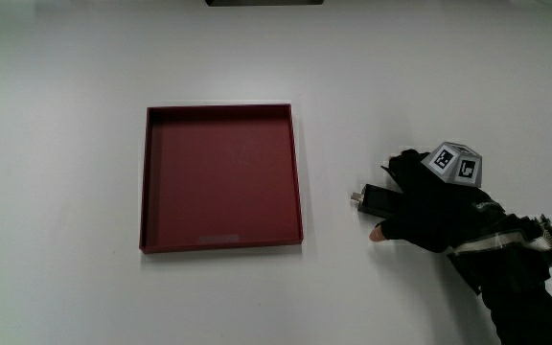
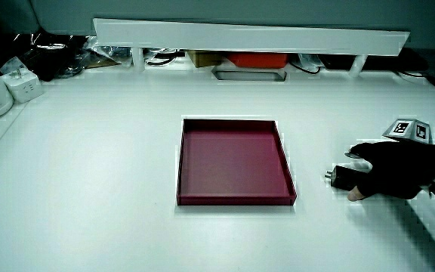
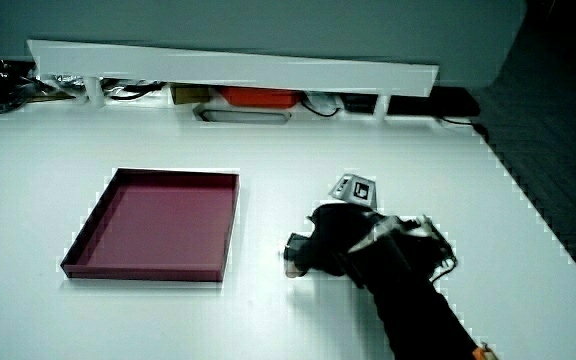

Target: Pick charger from desk

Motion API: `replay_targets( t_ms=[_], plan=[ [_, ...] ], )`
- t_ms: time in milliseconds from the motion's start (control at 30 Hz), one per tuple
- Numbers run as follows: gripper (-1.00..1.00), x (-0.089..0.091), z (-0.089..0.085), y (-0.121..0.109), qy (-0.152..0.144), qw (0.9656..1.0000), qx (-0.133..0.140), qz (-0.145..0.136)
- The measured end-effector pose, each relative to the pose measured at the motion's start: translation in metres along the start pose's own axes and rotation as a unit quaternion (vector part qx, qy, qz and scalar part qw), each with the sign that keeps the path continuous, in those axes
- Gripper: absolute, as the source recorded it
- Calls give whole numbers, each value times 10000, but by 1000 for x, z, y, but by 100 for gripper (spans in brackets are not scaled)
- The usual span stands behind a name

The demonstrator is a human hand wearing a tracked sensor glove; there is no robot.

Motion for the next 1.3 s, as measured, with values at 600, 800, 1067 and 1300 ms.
replay_targets(
  t_ms=[600, 800, 1067, 1300],
  plan=[
    [29, 0, -2, 0, 63, 9982, 573, 185],
    [54, -3, -1, -1, 52, 9974, 704, 169],
    [88, -3, -2, -2, -32, 9958, 896, 190],
    [100, -7, -1, -5, -169, 9940, 1037, 304]
  ],
)
